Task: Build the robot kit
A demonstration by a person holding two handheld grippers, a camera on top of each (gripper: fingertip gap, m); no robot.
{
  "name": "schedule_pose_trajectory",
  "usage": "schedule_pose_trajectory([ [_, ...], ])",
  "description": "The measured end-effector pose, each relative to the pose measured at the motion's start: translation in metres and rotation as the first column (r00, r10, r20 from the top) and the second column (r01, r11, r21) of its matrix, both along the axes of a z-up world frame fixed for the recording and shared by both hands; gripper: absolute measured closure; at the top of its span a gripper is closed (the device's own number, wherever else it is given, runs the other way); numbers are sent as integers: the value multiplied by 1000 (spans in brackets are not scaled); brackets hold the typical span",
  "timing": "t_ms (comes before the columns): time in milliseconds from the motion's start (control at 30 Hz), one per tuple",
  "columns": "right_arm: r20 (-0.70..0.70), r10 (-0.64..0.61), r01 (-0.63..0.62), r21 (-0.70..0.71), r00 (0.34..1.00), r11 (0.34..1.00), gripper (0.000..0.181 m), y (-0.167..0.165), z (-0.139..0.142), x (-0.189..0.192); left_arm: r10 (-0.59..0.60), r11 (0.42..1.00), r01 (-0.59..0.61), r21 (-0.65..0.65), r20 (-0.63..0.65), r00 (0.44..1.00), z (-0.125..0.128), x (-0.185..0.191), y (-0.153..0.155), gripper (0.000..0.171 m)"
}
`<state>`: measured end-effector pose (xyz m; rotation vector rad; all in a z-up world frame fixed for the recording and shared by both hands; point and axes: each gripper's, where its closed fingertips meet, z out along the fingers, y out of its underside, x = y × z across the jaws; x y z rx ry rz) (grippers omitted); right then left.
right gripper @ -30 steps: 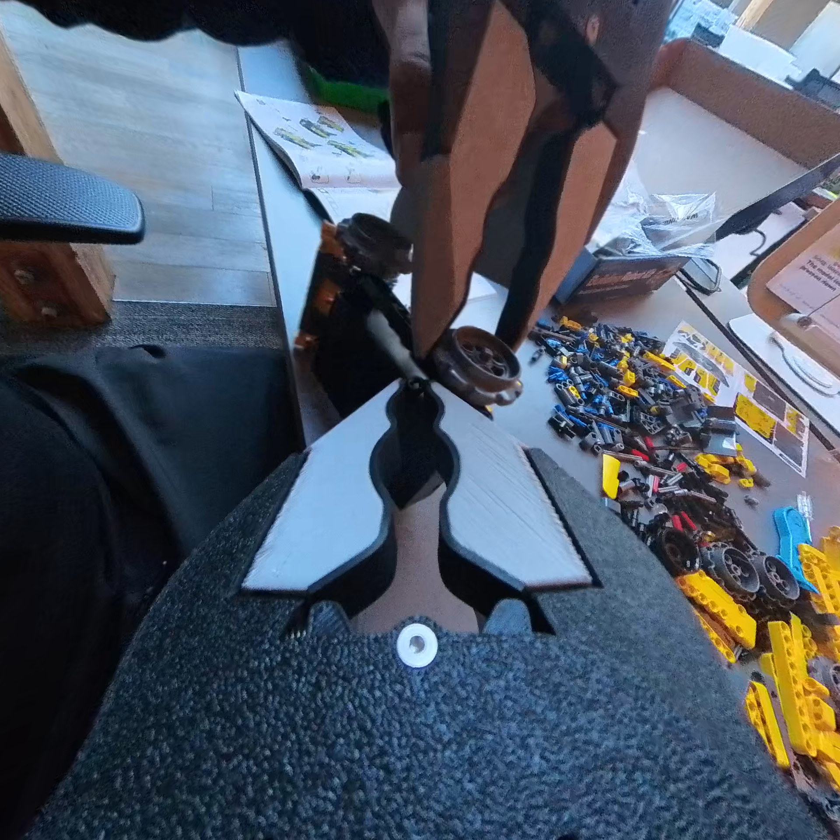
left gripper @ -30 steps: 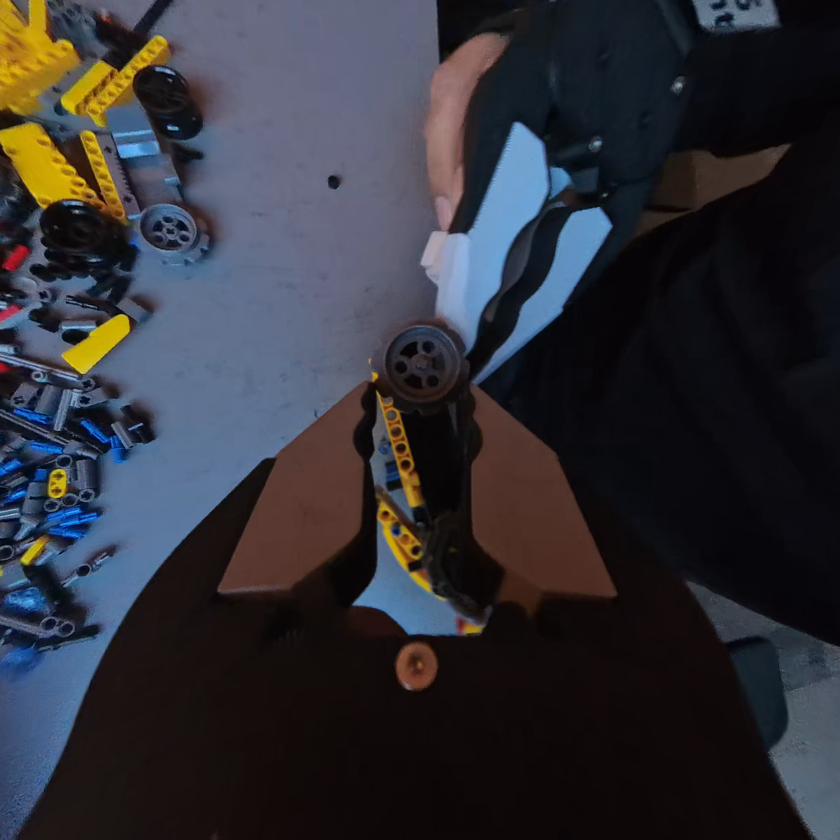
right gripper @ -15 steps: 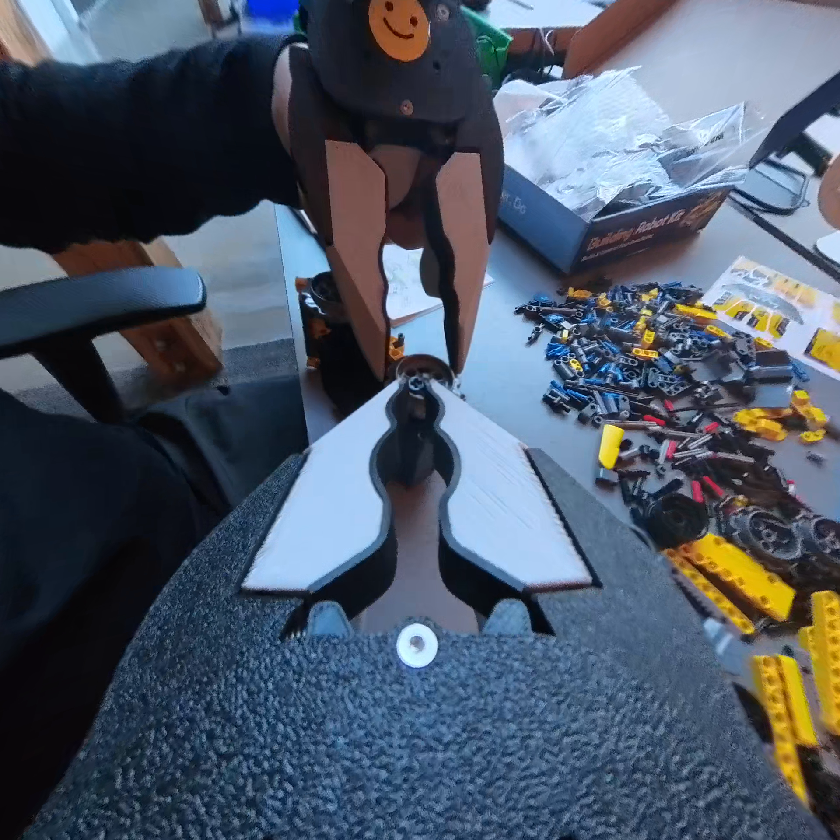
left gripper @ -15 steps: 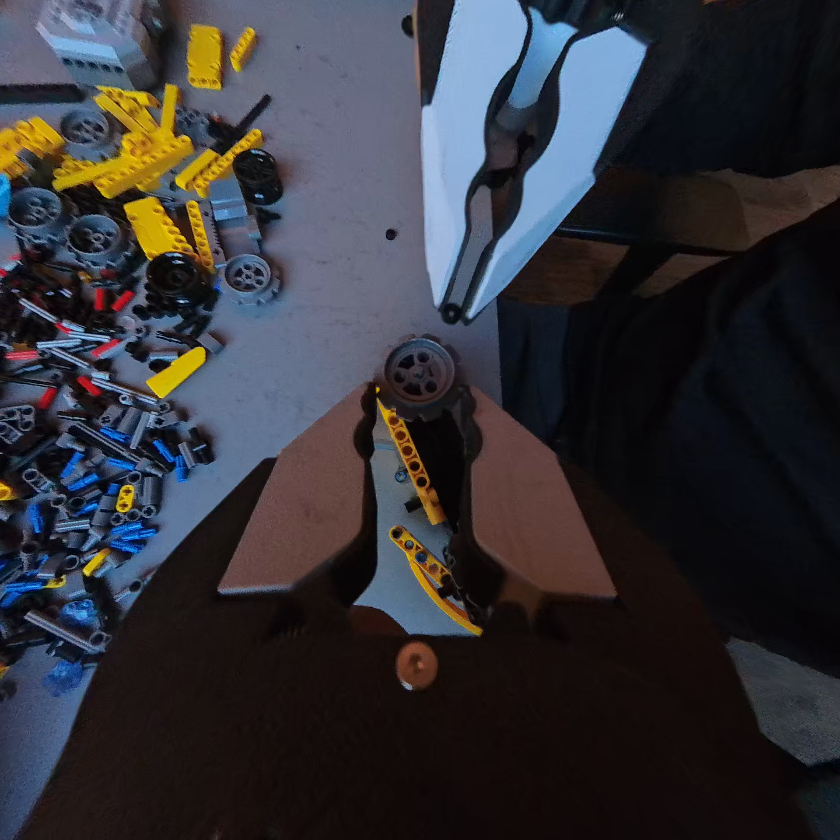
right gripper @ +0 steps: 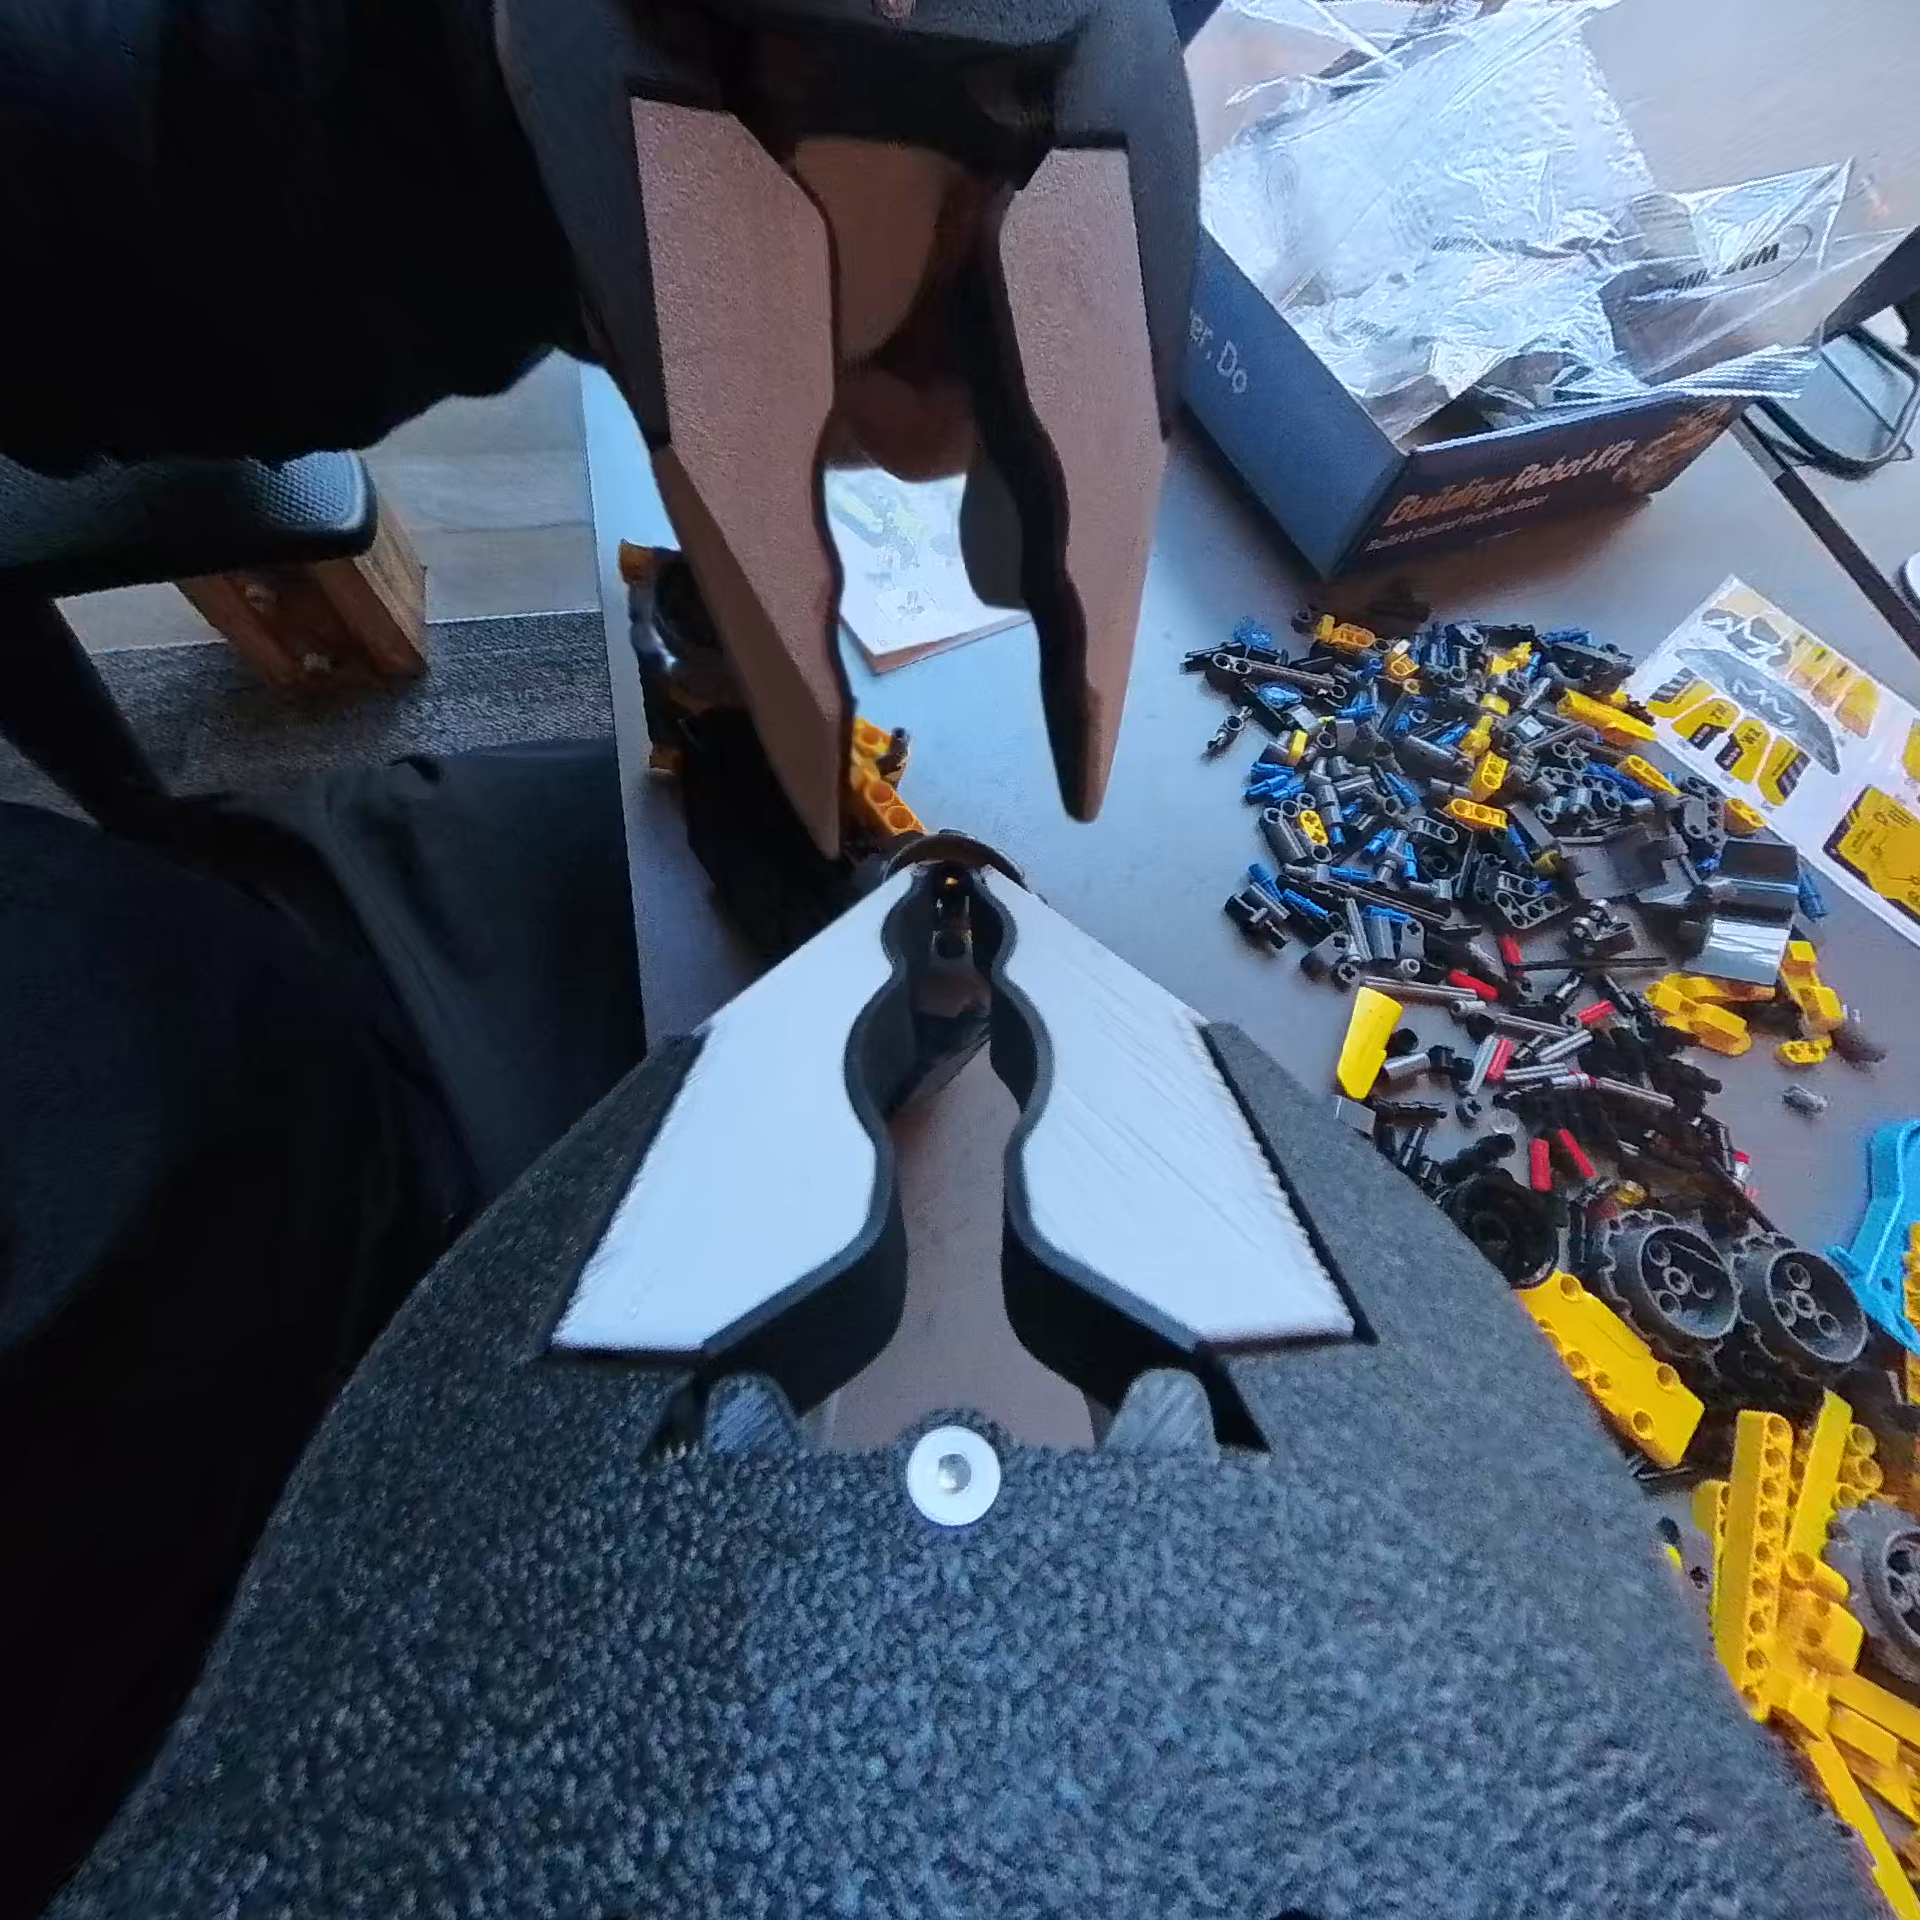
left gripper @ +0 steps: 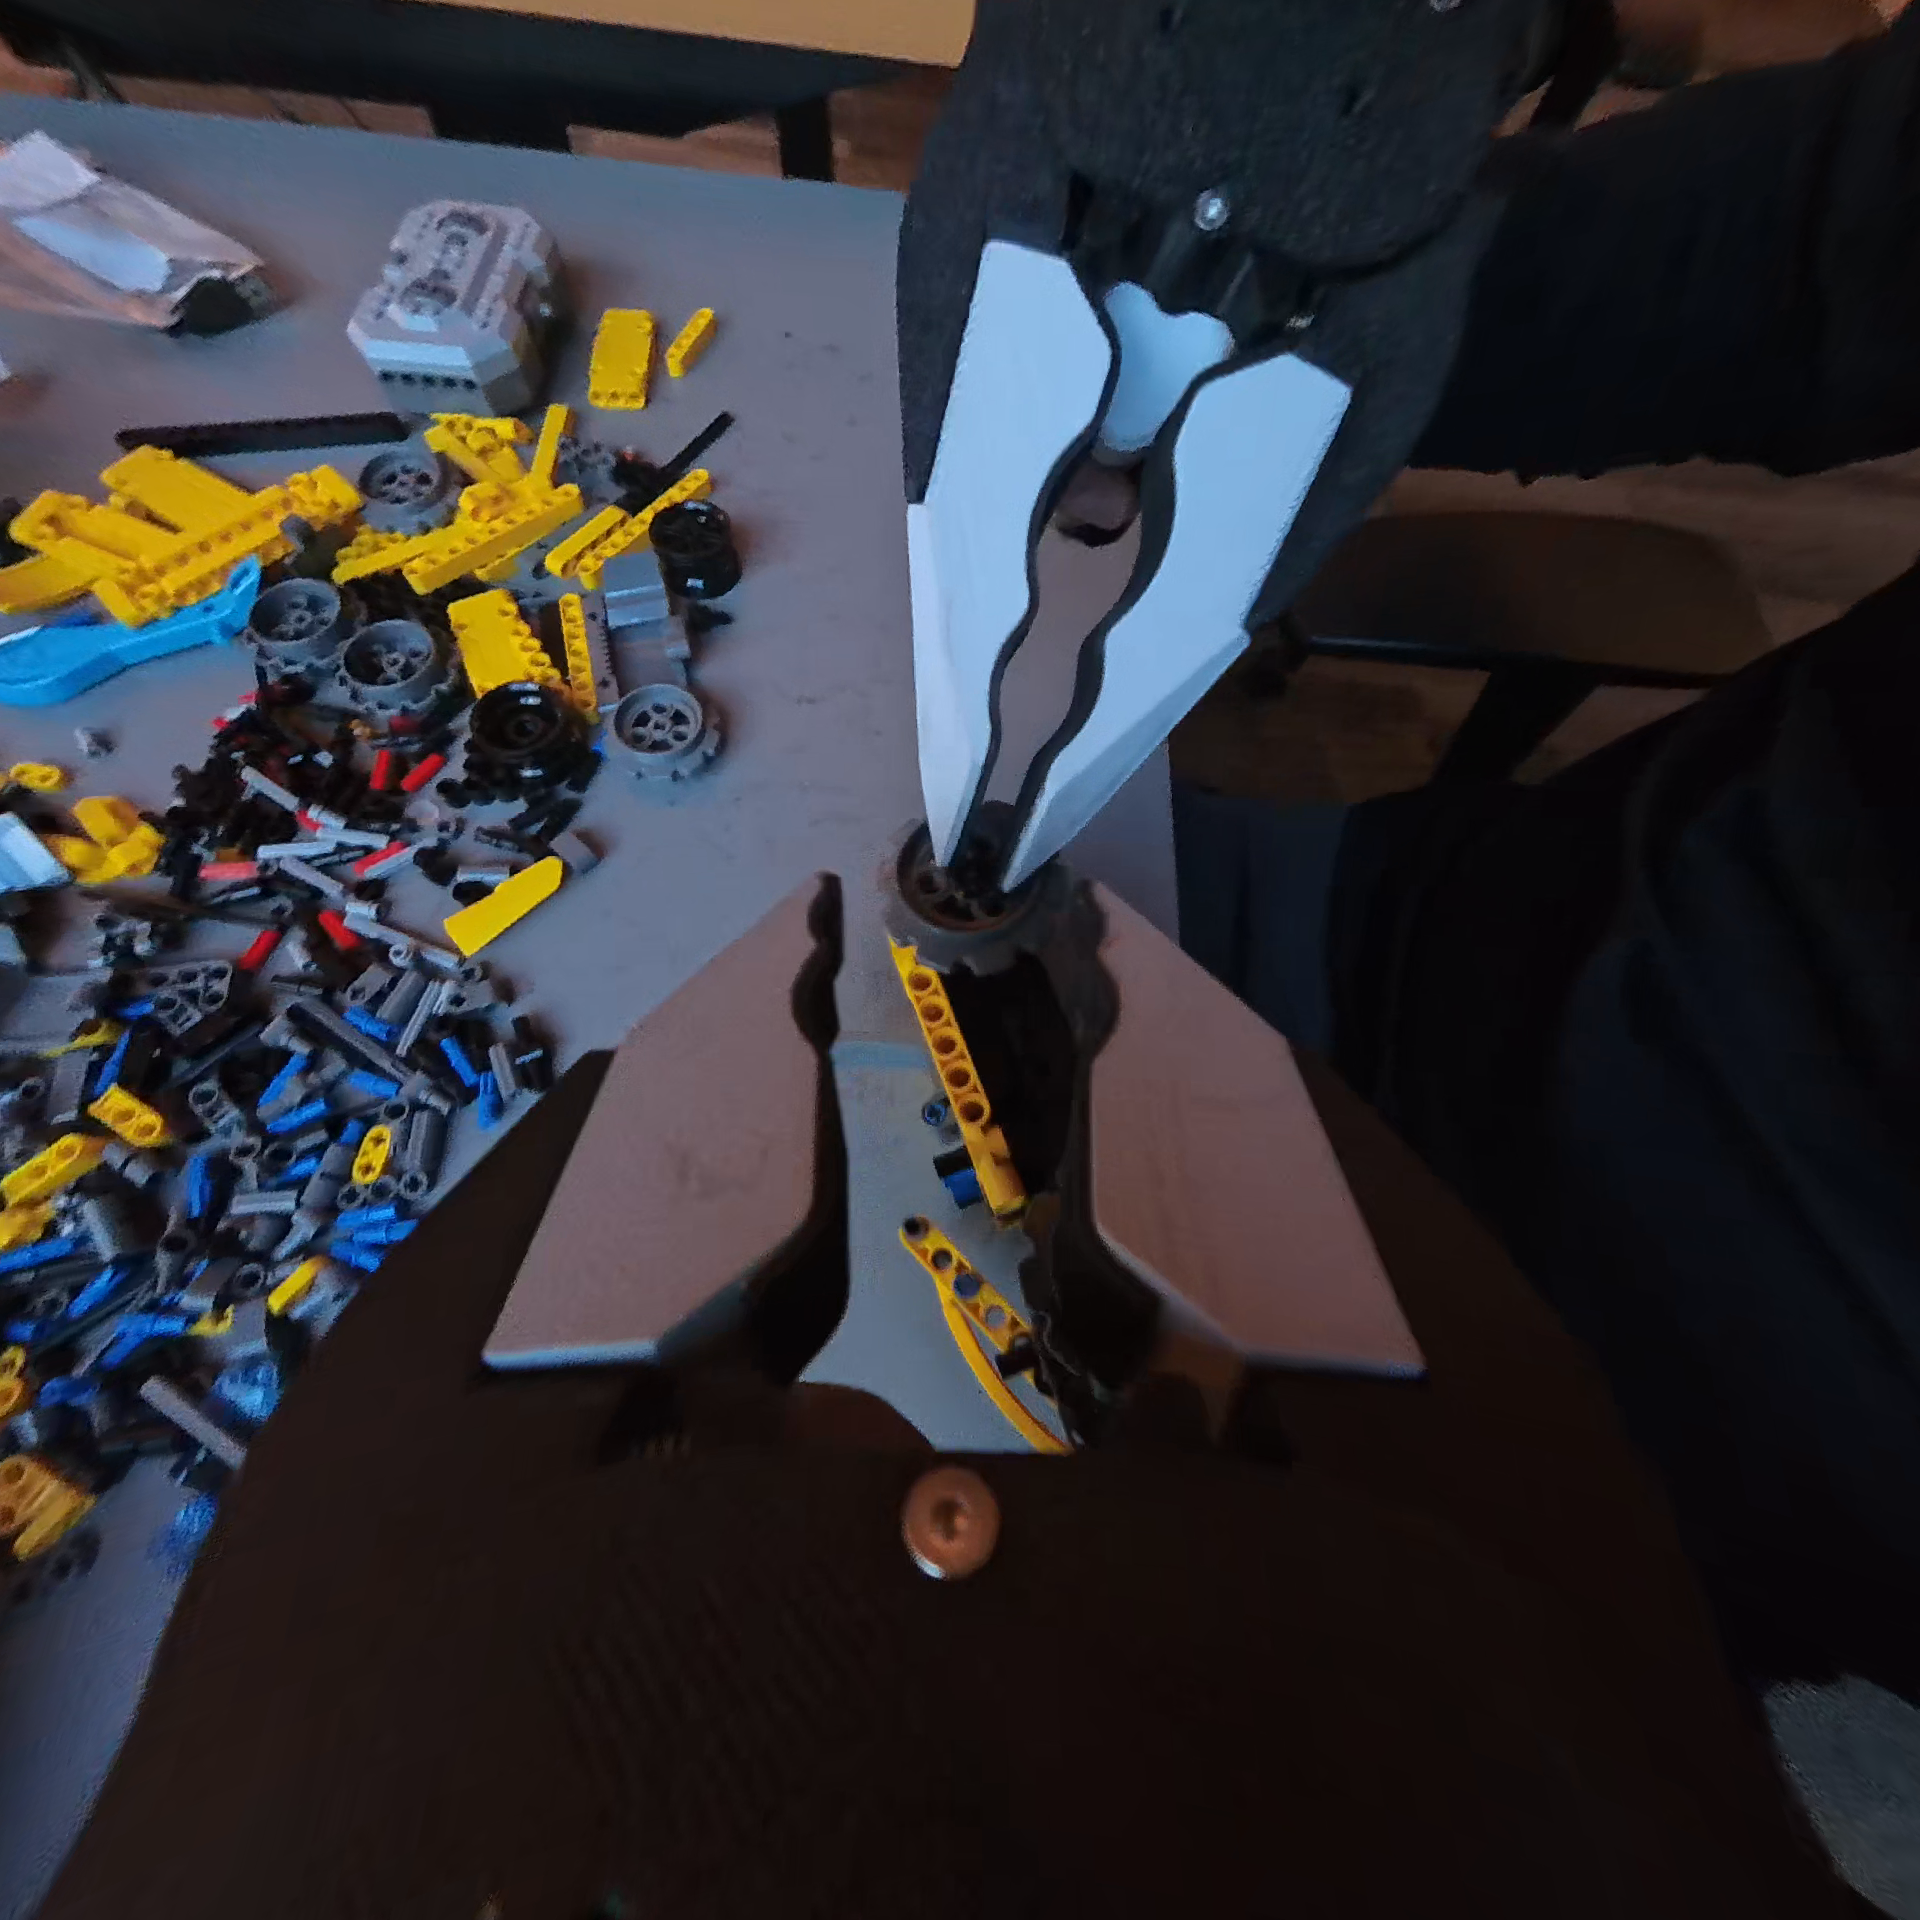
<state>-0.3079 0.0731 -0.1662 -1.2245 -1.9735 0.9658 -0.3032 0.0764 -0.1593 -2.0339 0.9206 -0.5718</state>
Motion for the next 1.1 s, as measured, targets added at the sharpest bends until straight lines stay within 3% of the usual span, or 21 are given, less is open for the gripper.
schedule_pose_trajectory([
  [133,6,7,-7,23,1000,1000,175,-2,-2,2,6,1000,-7,-20,-58,998,-1,10,-11,111],
  [233,-5,4,-4,2,1000,1000,175,-1,-3,1,-1,999,-4,-54,-94,996,-9,17,-7,126],
  [300,-7,-4,4,3,1000,1000,175,1,-3,2,4,996,-12,-92,-92,996,-12,17,-4,117],
  [433,-20,-6,6,-20,1000,1000,175,3,-1,6,-6,996,-3,-88,-98,995,-12,14,-2,119],
  [567,-25,-21,19,-81,999,997,175,10,-1,7,-23,991,24,-134,10,1000,-8,15,-2,121],
  [833,-44,-17,13,-83,999,996,175,11,-2,5,-41,991,20,-132,-158,987,-18,13,1,120],
  [933,-70,-8,-4,-167,997,986,175,10,3,7,-47,992,23,-126,-189,981,-18,13,2,118],
  [1000,-114,-25,-20,-376,993,926,174,13,18,11,-38,993,17,-114,-178,983,-16,13,4,119],
  [1100,-201,-50,-107,-701,978,705,175,24,48,22,-34,993,15,-119,-161,986,-18,13,3,119],
])
